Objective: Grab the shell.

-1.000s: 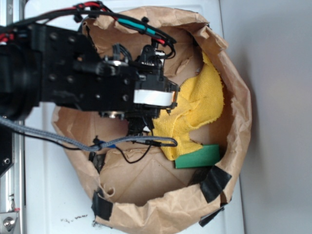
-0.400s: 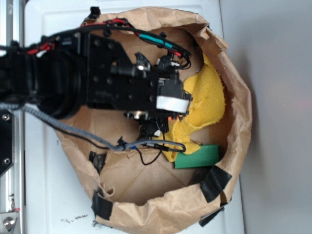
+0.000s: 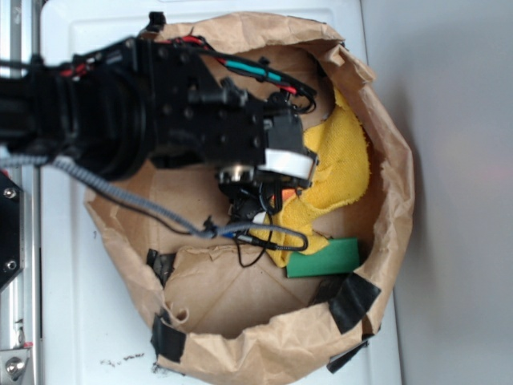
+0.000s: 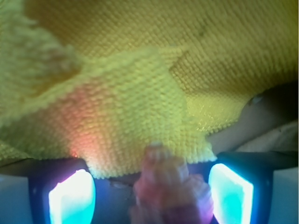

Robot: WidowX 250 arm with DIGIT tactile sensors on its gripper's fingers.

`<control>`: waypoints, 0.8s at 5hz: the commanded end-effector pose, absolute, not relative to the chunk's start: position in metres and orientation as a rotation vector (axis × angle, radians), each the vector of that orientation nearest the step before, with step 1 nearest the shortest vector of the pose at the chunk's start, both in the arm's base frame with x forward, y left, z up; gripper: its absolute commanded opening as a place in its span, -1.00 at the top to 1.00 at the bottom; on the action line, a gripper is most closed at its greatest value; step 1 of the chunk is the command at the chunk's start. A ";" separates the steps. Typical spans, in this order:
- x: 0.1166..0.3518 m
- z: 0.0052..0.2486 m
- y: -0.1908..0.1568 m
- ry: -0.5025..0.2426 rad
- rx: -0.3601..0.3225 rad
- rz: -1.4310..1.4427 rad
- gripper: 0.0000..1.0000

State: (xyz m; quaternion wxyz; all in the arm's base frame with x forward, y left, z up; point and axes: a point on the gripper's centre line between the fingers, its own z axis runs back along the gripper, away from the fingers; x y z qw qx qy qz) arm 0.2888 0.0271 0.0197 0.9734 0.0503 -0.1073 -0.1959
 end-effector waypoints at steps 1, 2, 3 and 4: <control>0.281 0.013 0.029 -0.201 0.100 -0.384 1.00; 0.284 0.017 0.031 -0.222 0.116 -0.368 1.00; 0.284 0.022 0.032 -0.235 0.124 -0.355 1.00; 0.275 0.057 0.028 -0.303 0.130 -0.321 1.00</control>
